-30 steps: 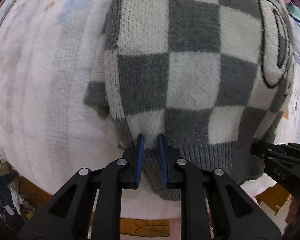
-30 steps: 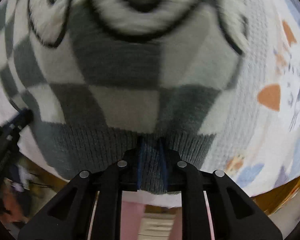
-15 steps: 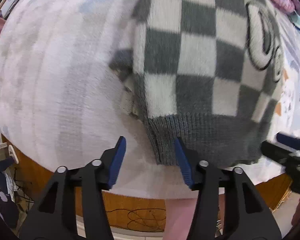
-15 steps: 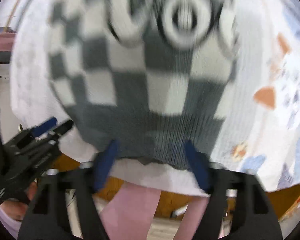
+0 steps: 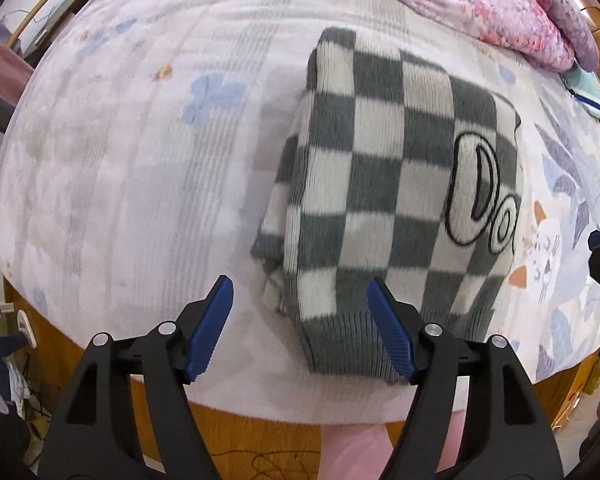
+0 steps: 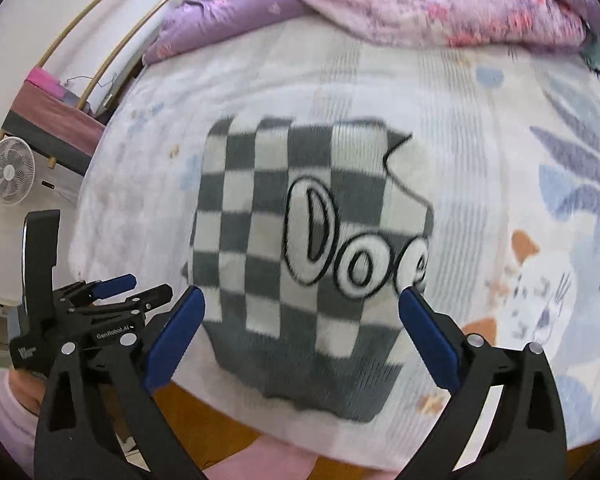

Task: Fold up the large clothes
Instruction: 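Grasp the bundle sides with both grippers and lift it off the bed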

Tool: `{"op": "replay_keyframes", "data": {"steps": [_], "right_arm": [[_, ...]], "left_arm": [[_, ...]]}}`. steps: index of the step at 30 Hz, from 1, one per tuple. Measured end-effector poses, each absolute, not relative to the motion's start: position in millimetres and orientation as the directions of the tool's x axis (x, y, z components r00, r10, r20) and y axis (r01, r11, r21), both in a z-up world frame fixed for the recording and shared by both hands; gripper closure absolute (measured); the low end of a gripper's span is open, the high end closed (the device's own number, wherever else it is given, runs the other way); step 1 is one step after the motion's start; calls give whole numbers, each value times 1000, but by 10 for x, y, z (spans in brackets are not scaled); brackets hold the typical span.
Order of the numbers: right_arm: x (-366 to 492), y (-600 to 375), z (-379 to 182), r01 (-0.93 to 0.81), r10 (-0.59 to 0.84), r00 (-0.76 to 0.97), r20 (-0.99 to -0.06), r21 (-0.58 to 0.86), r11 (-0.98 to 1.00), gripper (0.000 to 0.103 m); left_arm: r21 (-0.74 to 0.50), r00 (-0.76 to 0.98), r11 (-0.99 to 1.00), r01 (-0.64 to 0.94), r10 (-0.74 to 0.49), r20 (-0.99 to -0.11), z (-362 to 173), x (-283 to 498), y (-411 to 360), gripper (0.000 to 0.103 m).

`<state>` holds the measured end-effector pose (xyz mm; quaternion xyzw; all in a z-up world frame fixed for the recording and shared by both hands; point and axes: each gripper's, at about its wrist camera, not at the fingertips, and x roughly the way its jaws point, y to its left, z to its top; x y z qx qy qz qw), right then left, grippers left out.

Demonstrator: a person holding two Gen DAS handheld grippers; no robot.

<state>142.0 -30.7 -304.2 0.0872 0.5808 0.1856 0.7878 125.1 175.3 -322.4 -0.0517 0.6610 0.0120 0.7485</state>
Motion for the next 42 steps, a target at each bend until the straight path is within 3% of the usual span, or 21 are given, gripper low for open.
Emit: {"op": "replay_keyframes", "data": {"steps": [9,17,21,24,31,34,37,42], "right_arm": [[1683,-475,-3529,-154,347,287,-893,315,937,9],[2078,-554,-4269,-99,297,187,-937,283,954,8],[2131,-583,-4450,-64,389,215,-896,385,921,8],[2123,-722,-4642,23,507,190,-841,520,854,6],[2107,-875,-4806,0,608,181,-773,619,786,6],[2147,-954,-4832,47,635,75,-769,639,768,6],[2107,-1003,-4866,39,643,99,-759,649,760,6],[1974,-1155,-4938,63,698,80,-711,703,708,6]], "left_arm": [[-52,136,998,-40,-46,-990,-3447,1717,1756,32],[-85,124,996,-19,-82,-989,-3954,2205,1824,26],[-122,149,993,-3,-120,-982,-4123,2340,1946,12],[-236,141,972,-21,-231,-963,-4246,2356,2115,9],[-598,80,787,-154,-593,-801,-4672,2334,2500,9],[-743,24,641,-194,-754,-656,-4908,2338,2535,10],[-803,-46,552,-224,-829,-557,-5165,2297,2424,7],[-838,-128,522,-157,-853,-507,-5175,2181,2216,5]]}}
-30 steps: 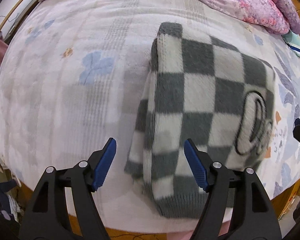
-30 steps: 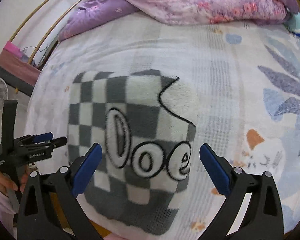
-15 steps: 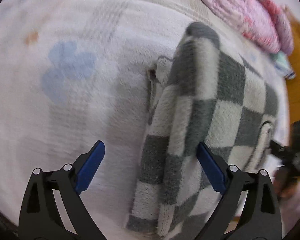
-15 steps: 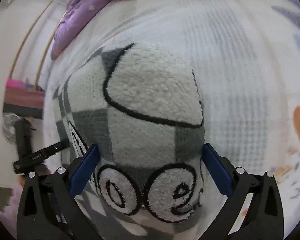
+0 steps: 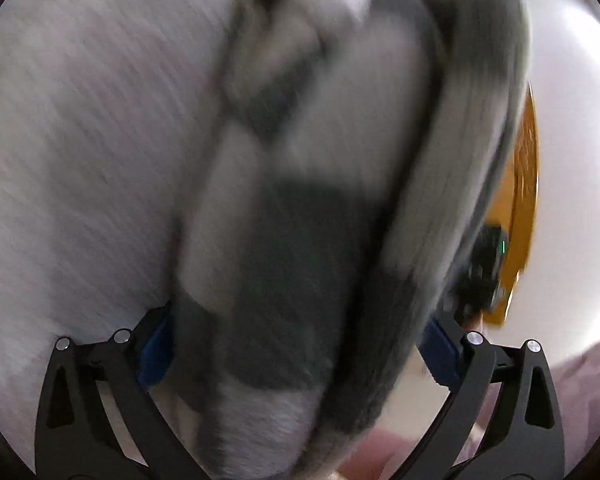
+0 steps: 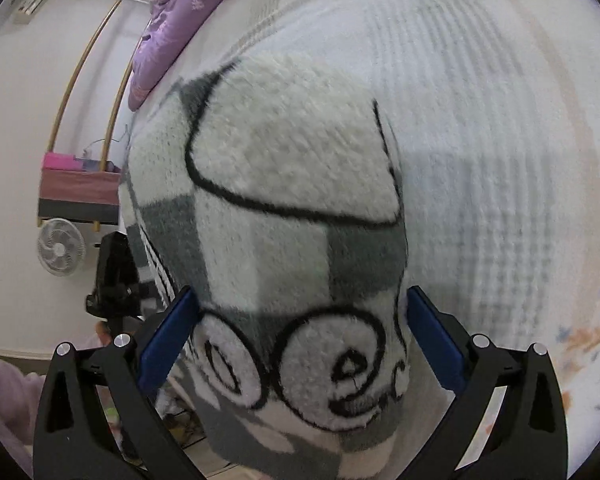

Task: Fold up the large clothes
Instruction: 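Grasp the bundle sides with both grippers and lift it off the bed, then carry the lifted bundle with both grippers toward the bed headboard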

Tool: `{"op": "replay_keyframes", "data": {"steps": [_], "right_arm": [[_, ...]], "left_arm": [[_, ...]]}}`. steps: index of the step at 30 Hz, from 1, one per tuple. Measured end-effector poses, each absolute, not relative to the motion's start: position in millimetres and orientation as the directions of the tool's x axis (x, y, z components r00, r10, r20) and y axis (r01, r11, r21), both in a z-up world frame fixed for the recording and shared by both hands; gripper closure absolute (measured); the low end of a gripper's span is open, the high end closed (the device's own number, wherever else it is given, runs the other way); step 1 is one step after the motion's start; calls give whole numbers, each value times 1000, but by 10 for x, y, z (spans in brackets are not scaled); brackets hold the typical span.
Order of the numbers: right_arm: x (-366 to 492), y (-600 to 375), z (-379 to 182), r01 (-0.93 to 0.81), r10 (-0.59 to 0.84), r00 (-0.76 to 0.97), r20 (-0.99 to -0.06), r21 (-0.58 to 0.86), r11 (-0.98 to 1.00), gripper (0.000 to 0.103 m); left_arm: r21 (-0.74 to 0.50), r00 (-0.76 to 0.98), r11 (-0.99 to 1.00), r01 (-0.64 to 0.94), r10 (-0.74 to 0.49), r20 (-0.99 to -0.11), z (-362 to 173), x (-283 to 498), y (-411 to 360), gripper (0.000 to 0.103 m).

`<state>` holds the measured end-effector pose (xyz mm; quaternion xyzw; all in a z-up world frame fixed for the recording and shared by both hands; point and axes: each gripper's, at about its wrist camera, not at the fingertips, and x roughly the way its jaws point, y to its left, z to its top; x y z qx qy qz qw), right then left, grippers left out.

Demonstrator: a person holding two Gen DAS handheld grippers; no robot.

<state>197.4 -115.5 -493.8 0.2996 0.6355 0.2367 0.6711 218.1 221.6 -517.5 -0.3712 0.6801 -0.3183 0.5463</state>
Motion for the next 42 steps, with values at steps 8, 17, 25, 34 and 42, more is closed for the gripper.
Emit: {"op": "replay_keyframes", "data": {"steps": [8,17,25,34,42], "right_arm": [[1846,-1140,-5462,91,847,-1,-532,843,530,6],[1815,-1063,-5147,128,807,54,-588,805,579,19],[1740,-1113,-4571,110,805,73,-589,807,581,37],[1775,-1130,-3717,26,808,98,-580,814,581,38],[1531,-1527,-2735,-25,799,182,-573,810,586,38]], "left_arm": [[-819,-203,525,-234,-850,-487,-5329,2340,2027,5],[-720,-59,678,-150,-733,-678,-4946,2269,1951,39],[-640,19,764,-83,-641,-768,-4352,2170,1726,47],[-618,137,782,-77,-606,-784,-3166,2098,1660,47],[-616,203,788,-9,-601,-773,-2400,1893,1582,47]]}}
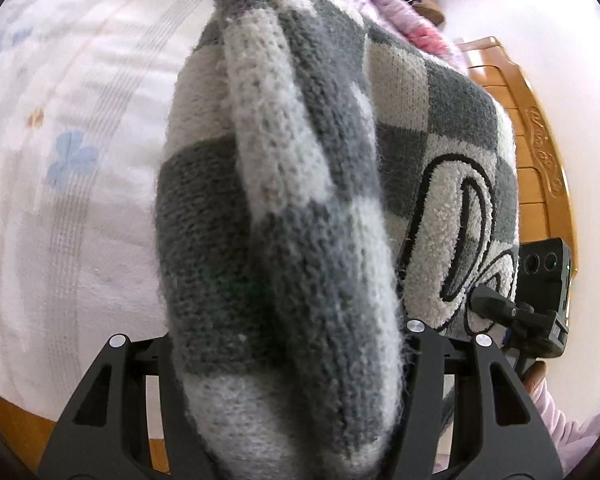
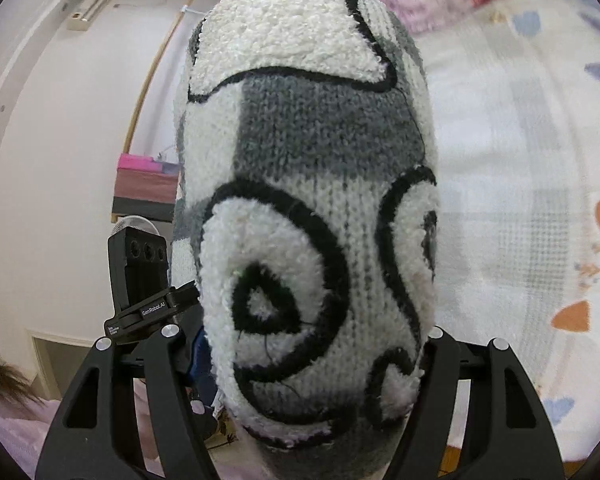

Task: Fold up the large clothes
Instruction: 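Carry the lifted bundle with both grippers toward the bed headboard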

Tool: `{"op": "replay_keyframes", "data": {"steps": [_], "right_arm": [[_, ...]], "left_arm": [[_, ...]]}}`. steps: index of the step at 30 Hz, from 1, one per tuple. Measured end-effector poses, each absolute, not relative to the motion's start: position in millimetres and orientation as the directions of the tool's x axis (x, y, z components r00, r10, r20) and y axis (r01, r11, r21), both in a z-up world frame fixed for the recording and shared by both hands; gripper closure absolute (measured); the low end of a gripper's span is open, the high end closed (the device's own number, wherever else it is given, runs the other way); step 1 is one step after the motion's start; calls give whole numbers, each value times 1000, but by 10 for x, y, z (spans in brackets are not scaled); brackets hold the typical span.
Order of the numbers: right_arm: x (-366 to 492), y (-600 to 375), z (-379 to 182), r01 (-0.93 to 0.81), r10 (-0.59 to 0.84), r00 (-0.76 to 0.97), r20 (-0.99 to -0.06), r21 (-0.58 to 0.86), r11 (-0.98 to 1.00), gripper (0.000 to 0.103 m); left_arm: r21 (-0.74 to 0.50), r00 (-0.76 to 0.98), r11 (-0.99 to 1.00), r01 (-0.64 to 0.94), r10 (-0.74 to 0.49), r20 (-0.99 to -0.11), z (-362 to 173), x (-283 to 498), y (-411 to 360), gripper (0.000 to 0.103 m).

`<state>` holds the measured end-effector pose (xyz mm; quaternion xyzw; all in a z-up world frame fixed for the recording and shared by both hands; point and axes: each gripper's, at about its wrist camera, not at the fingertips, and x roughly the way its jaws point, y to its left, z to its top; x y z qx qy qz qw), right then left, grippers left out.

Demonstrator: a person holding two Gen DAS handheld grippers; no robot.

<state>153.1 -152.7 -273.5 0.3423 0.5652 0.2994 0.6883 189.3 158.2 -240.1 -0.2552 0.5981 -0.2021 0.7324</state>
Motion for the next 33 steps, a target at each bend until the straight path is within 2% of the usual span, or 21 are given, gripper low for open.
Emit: {"op": "replay_keyframes", "data": {"steps": [8,15,23,33], "right_arm": [[1025,-2322,-2095,-63,773,304,-556,798,599,38],[481,-2743,-1949,-34,730,392,-560,784,620,38],[236,-3617,-1929,8,687,476,-549,783,621,38],[336,-5113,-1994,1,688,473,-551,781,625,38]], "left_arm": [[-615,234,778,127,-626,-743,-1797,1718,1189,47],[-617,202,757,216,-653,-730,-1605,1534,759,47],[-605,161,739,297,-663,-731,-1553,1614,-289,47],[-590,174,752,294,-649,-741,-1484,1558,-1958,47]]}}
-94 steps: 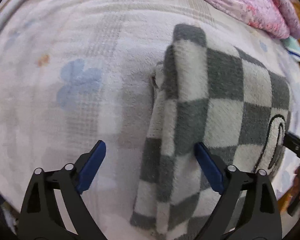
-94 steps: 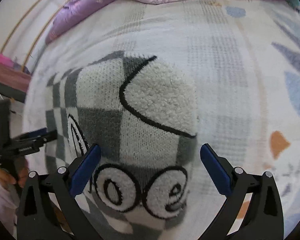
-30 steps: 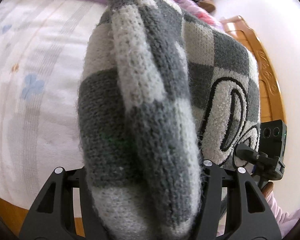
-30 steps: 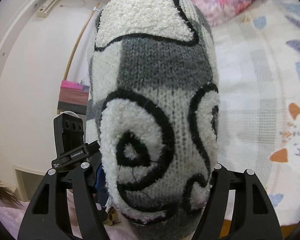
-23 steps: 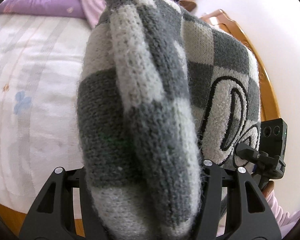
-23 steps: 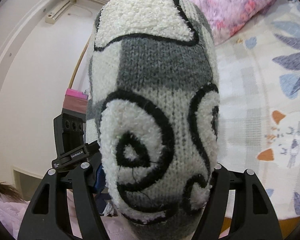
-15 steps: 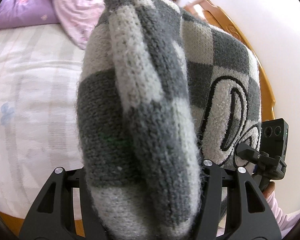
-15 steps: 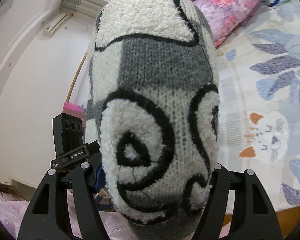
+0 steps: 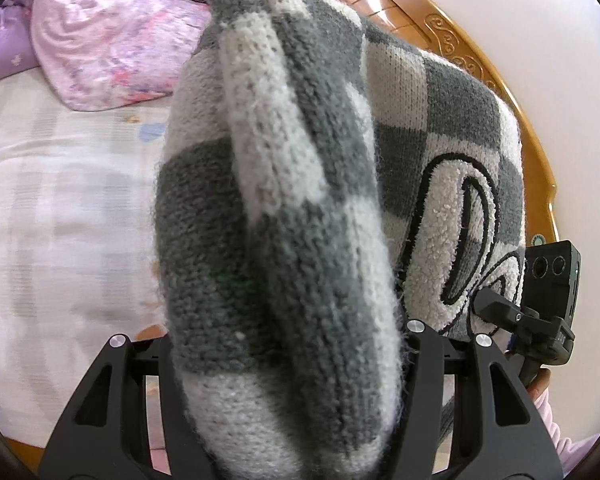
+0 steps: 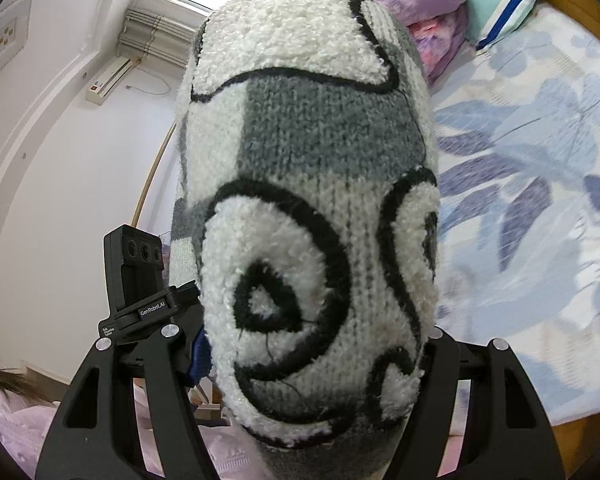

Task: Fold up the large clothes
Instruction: 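Carry the lifted bundle with both grippers toward the bed headboard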

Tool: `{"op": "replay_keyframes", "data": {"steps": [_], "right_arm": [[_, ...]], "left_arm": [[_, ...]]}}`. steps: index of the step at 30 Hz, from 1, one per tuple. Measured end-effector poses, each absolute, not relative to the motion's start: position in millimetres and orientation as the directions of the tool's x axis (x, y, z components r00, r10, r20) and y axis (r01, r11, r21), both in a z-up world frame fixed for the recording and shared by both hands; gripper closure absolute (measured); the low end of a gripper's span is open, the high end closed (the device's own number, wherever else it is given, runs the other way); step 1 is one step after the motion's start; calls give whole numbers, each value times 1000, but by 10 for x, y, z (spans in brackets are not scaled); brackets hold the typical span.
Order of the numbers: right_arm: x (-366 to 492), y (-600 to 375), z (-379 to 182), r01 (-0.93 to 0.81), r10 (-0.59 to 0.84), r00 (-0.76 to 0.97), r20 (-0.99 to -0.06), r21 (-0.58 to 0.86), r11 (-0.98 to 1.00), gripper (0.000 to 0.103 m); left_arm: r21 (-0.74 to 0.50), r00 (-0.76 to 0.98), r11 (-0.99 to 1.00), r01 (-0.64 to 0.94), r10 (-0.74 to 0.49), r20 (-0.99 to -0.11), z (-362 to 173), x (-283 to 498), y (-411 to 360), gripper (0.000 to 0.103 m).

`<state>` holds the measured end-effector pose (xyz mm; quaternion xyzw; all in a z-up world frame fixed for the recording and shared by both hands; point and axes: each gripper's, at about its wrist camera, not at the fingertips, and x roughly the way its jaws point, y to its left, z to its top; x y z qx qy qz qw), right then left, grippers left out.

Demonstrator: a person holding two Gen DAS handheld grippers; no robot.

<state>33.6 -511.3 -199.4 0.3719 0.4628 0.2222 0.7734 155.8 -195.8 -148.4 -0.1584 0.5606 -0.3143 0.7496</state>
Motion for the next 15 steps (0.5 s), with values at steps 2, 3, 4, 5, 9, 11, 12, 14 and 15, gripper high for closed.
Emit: {"op": "replay_keyframes", "data": {"steps": [2,3,4,5,9,11,12,14,15], "right_arm": [[448,-5439,-1939,6,682,468,-562,774,633,38],[463,-5559,-1919,7,681,466,-564,772,635,38],[531,-5755,-1958,12,681,464,-567,772,635,38],[578,-5855,-1982,12,681,461,-569,772,636,38],[887,-6389,-2128,11,688,437,-579,769,640,38],[1124,-6605,-2234,12,695,420,-584,769,639,38],[1239,-6712,-2273,13,698,412,-586,770,638,38],[1479,-6981,-2514,16,706,389,-592,771,637,37],[1580,-7141,-2564,19,706,381,-596,769,639,37]], "left_arm": [[-594,164,752,285,-649,-743,-1560,1661,-2300,47],[-596,159,751,283,-650,-743,-1552,1675,-2465,47],[-601,156,750,277,-652,-742,-1593,1746,-2664,47],[-603,153,748,276,-654,-741,-1612,1760,-2828,47],[-603,147,754,259,-648,-747,-1842,2008,-3386,47],[-601,147,762,243,-641,-753,-1985,2189,-3646,47],[-596,148,767,237,-635,-758,-2085,2273,-3803,47],[-593,147,774,222,-628,-764,-2252,2428,-4027,47],[-593,146,777,210,-624,-767,-2375,2526,-4144,47]]}}
